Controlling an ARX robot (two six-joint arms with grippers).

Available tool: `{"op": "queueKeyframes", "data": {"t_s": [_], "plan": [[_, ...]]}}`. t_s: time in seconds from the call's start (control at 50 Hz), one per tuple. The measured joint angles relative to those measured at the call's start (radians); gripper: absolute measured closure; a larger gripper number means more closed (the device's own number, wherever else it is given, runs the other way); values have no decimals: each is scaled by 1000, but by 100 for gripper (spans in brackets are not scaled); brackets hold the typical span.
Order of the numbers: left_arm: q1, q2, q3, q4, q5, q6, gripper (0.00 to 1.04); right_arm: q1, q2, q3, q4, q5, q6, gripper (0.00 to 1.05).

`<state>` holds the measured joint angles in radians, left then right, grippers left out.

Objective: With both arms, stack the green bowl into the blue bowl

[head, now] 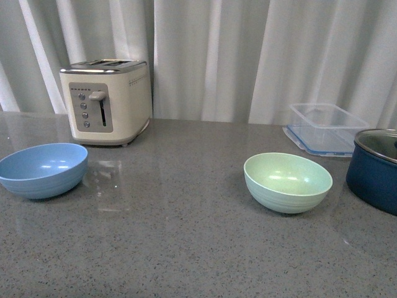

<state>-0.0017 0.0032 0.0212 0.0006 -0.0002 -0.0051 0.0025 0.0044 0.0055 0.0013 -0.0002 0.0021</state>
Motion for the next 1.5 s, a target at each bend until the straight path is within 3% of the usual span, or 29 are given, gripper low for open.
{"op": "queueKeyframes", "data": {"t_s": [0.6,0.66,0.7,0.74,0.78,0.92,1.18,1.32,1.5], "plan": [[0,0,0,0,-1,0,7,0,0,0,0,0,0,10],[-41,21,1,13,-123,30,7,0,0,0,0,0,0,10],[-101,61,2,47,-267,55,7,0,0,0,0,0,0,10],[-154,112,6,77,-345,65,7,0,0,0,0,1,0,10],[-185,161,16,104,-360,76,7,0,0,0,0,0,0,10],[-186,332,101,195,-313,79,7,0,0,0,0,-1,0,10],[4,720,354,258,-123,-66,7,0,0,0,0,-1,0,10],[76,949,550,193,-39,-211,7,0,0,0,0,-1,0,10],[105,1197,746,100,-24,-318,7,0,0,0,0,-2,0,10]]}}
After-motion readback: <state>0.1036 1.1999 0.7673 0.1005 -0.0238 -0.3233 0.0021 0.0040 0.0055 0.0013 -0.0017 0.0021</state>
